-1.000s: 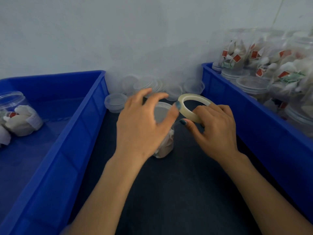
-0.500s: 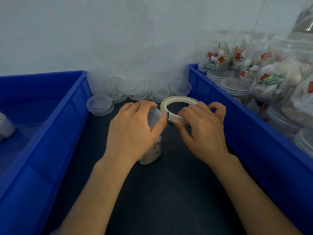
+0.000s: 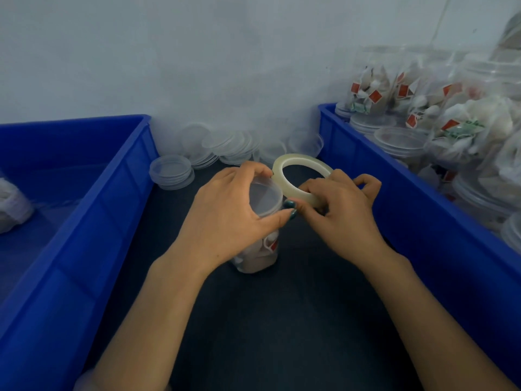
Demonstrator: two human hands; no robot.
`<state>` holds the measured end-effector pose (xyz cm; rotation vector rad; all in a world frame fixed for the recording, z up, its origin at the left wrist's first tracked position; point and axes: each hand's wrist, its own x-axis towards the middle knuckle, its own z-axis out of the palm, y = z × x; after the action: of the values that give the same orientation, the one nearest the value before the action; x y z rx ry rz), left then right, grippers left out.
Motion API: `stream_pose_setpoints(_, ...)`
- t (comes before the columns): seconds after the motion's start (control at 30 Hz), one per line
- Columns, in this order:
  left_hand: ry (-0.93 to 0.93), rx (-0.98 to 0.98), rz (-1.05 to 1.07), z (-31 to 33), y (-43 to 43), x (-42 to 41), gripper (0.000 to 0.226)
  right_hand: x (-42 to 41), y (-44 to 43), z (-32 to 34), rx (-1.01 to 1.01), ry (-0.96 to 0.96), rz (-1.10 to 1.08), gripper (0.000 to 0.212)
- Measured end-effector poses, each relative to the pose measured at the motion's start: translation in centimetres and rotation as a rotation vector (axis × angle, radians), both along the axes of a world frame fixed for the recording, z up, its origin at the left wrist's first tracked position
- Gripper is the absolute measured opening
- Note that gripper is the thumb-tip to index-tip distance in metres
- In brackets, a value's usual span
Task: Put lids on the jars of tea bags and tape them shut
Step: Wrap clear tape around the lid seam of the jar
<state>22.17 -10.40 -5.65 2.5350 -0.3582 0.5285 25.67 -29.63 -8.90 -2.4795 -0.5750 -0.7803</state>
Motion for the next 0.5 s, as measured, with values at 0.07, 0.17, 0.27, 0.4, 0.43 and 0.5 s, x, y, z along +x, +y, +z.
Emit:
stream_pose_setpoints(0.07, 0.030, -0.029, -0.038, 0.1, 0.4, -0.1, 0.066, 0.2, -0.8, 0.1, 0.036, 0.001, 0.092, 0.045)
stream_pose_setpoints(0.17, 0.069, -0.065, -0.082, 0.3, 1.1, -0.2, 0.063, 0.3, -1.7, 0.3, 0.034, 0.015, 0.184, 0.046)
stream_pose_setpoints(0.27, 0.103, -0.069, -0.116, 0.6, 1.3, -0.2, 0.063, 0.5, -2.3, 0.4, -0.016, -0.016, 0.182, 0.046)
stream_pose_setpoints(0.4, 0.124, -0.051, -0.151, 0.9, 1.4, -0.3, 0.057, 0.8, -2.9, 0.2, 0.004, -0.014, 0.159, 0.049)
stream_pose_setpoints(0.43, 0.128, -0.039, -0.160, 1.0, 1.4, -0.4, 0.054, 0.9, -2.8, 0.0, 0.004, -0.003, 0.147, 0.050)
stream_pose_setpoints(0.5, 0.141, -0.013, -0.187, 1.4, 1.5, -0.4, 0.047, 0.9, -2.0, -0.7, 0.003, -0.005, 0.106, 0.051)
